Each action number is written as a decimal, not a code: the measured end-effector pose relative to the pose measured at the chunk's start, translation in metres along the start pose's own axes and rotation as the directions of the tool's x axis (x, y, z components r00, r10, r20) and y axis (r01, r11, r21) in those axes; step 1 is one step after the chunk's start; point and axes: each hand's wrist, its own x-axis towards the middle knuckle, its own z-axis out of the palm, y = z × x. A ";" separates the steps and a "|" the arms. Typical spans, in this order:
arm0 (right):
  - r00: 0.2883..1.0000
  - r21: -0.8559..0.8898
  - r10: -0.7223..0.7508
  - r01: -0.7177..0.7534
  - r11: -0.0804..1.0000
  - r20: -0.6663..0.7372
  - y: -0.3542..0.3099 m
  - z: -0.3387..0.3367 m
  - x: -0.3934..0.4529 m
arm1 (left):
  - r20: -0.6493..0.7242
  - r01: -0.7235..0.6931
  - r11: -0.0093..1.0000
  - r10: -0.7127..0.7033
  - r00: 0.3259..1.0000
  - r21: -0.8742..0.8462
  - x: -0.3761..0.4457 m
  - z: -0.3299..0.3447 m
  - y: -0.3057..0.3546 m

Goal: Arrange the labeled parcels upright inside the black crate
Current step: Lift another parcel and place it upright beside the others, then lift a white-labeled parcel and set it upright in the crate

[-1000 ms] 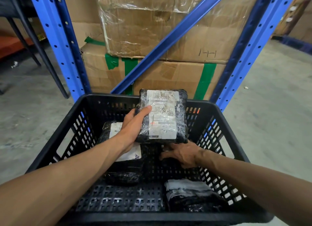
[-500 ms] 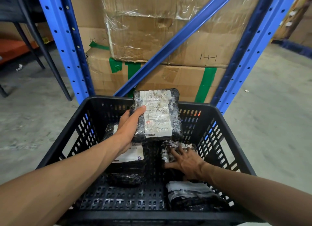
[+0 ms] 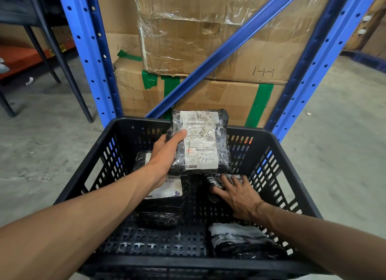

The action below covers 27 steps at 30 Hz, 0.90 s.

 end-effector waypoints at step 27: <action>0.661 1.000 0.750 -0.006 0.021 -0.012 0.050 -0.087 -0.036 | -0.112 -0.043 0.989 0.059 0.992 0.141 -0.007 -0.003 0.000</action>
